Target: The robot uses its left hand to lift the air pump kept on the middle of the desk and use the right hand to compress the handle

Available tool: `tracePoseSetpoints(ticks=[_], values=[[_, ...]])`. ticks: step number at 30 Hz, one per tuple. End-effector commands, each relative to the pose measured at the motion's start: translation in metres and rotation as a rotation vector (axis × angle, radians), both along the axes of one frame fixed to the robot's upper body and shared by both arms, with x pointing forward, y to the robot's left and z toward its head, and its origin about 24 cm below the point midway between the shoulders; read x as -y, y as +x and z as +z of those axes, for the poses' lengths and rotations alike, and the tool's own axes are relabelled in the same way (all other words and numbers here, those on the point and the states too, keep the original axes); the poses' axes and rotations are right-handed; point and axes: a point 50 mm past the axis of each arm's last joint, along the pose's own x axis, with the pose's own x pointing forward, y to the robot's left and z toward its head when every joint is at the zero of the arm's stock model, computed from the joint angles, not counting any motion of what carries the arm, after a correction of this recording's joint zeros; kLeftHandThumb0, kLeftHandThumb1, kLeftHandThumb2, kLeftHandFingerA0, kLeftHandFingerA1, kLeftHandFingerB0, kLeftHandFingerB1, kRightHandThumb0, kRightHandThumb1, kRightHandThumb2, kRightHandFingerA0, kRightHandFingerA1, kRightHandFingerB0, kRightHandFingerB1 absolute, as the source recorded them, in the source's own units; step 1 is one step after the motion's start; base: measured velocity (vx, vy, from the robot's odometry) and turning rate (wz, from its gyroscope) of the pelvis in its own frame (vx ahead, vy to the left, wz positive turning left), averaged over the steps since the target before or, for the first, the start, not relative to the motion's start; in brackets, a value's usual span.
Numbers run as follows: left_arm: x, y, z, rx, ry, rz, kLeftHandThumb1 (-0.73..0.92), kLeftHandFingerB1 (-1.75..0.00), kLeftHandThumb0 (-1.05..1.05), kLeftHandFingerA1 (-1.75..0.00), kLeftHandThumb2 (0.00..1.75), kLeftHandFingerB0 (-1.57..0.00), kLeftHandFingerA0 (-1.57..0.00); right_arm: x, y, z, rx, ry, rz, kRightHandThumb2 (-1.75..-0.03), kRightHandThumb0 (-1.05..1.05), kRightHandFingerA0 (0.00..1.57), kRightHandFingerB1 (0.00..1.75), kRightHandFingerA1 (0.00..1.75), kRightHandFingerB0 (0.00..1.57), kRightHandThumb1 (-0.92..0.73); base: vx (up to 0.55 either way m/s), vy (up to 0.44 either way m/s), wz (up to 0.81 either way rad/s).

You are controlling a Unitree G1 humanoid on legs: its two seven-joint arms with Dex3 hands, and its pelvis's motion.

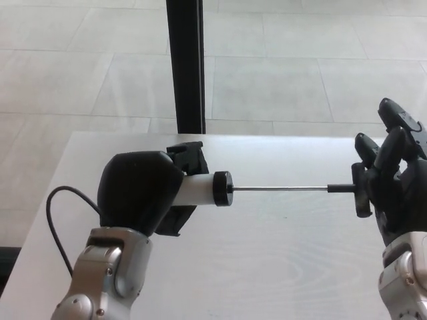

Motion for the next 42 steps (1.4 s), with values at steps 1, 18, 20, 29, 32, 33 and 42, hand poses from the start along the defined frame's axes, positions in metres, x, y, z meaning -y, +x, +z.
tracePoseSetpoints(ticks=[1,18,20,29,32,33,42], values=[[0.009,0.004,0.011,0.051,-0.076,-0.007,0.39,-1.59,-0.18,-1.75,1.35,-0.82,-0.92,-0.003,-0.002,0.004,0.091,0.038,-0.033,-0.72,-0.59,0.24,0.38,0.38,0.25,-0.92,0.00,0.000,0.00],[0.027,0.010,0.019,0.054,-0.085,-0.037,0.42,-1.58,-0.18,-1.75,1.29,-0.83,-0.96,-0.027,-0.005,0.029,0.216,0.091,0.065,-0.75,-0.56,0.24,0.40,0.39,0.25,-0.92,0.00,0.000,0.00],[0.030,0.009,0.019,0.043,-0.085,-0.041,0.45,-1.60,-0.18,-1.75,1.26,-0.81,-0.95,-0.030,-0.004,0.030,0.219,0.080,0.071,-0.71,-0.61,0.29,0.39,0.39,0.28,-0.92,0.00,0.000,0.00],[0.034,0.012,0.022,0.044,-0.011,-0.057,0.45,-1.60,-0.19,-1.75,1.25,-0.79,-0.96,-0.031,-0.005,0.035,0.199,-0.056,0.104,-0.76,-0.67,0.27,0.37,0.38,0.30,-0.92,0.00,0.000,0.00],[0.031,0.012,0.024,0.033,0.008,-0.050,0.47,-1.61,-0.20,-1.75,1.22,-0.74,-0.91,-0.029,-0.007,0.033,0.172,-0.207,0.123,-0.80,-0.67,0.25,0.36,0.37,0.27,-0.92,0.00,0.000,0.00],[0.031,0.012,0.024,0.048,0.011,-0.052,0.47,-1.29,-0.28,-1.42,1.18,-0.99,-1.21,-0.029,-0.008,0.033,0.163,-0.223,0.133,-0.79,-0.67,0.23,0.37,0.37,0.26,-0.92,0.00,0.000,0.00],[0.036,0.015,0.029,0.066,0.024,-0.063,0.41,-1.49,-0.22,-1.74,1.29,-0.80,-0.90,-0.034,-0.013,0.026,0.126,-0.318,0.184,-0.81,-0.71,0.19,0.38,0.38,0.22,-0.92,0.00,0.000,0.00]])
